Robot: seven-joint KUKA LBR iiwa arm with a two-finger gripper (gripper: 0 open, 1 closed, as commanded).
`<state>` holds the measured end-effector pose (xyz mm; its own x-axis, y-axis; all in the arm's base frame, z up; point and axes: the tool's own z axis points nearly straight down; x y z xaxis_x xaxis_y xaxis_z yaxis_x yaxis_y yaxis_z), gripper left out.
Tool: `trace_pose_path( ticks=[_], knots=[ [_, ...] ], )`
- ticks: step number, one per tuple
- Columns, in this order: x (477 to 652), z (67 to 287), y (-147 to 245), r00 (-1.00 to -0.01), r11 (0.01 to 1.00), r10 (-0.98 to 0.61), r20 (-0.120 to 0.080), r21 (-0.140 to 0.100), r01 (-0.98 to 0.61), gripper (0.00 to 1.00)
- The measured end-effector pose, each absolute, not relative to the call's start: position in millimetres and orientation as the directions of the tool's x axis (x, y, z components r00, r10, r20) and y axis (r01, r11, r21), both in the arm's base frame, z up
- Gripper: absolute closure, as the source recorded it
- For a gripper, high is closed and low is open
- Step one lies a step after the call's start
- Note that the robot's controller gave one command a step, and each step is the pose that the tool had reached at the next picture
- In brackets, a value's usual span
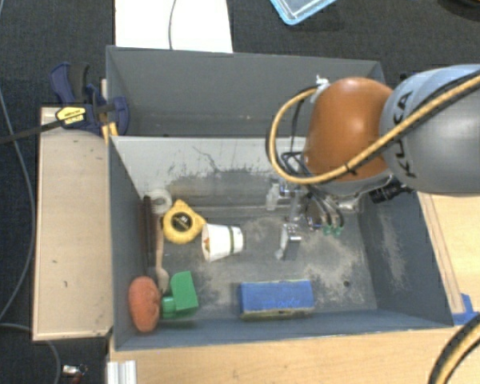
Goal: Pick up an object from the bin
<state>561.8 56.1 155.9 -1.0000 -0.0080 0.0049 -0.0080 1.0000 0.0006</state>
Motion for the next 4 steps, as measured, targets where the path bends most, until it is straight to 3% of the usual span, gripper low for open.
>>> trace_pose_path(
  ticks=[1,2,3,4],
  knots=[
    [563.6,160,56,-1.0,1.0,-0.007,-0.003,0.001,-0.007,0.0],
    [521.7,103,80,-0.996,0.996,-0.086,-0.007,0.001,-0.086,0.0],
    [493.9,84,68,-1.0,1.0,0.008,-0.015,0.002,0.008,0.0],
    [555.8,87,30,-0.997,0.997,-0.081,-0.009,0.003,-0.081,0.0]
  ],
)
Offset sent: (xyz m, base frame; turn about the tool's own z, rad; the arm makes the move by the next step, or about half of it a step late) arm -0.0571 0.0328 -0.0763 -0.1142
